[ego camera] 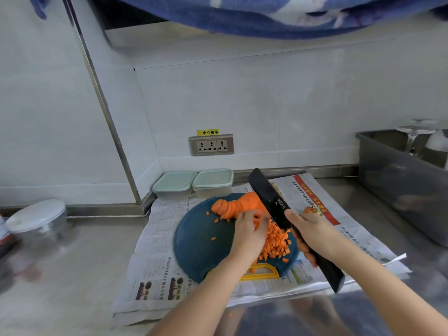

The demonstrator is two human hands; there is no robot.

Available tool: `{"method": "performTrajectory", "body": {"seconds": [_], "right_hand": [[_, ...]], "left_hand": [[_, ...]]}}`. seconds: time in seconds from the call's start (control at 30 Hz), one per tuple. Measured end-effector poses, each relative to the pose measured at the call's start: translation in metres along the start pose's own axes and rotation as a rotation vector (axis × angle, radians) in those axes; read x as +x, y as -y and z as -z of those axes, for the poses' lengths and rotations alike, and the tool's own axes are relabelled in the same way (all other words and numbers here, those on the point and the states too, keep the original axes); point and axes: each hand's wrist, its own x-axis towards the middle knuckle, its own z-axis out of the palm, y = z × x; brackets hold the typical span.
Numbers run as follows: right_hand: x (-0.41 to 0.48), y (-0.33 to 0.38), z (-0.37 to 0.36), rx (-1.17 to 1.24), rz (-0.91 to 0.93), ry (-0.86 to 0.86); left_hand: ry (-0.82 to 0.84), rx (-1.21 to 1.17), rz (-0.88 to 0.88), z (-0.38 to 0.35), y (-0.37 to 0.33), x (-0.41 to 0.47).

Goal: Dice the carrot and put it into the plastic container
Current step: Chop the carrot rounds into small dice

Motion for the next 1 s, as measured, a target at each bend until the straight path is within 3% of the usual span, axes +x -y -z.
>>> {"method": "performTrajectory", "body": {"seconds": [0.33,0.57,0.87,1.0], "right_hand": [[-0.006,0.010,0.010,0.144,-0.202,0.121],[0.000,0.016,0.014,0.080,-0.168,0.079],[0.006,0.009,0.017,-0.038,-0.093,0.031],[0.011,0.008,0.014,-0.044,-0.082,0.044]], "left_hand": [[-0.303,-0.027,-0.112,0.033,-0.005,0.008],[-0.171,0.083,-0.175,0.055,-0.009,0.029],[0.062,0.559,0.208,0.110,0.030,0.017],[0.158,0.344,0.230,0.098,0.037,0.007]]}}
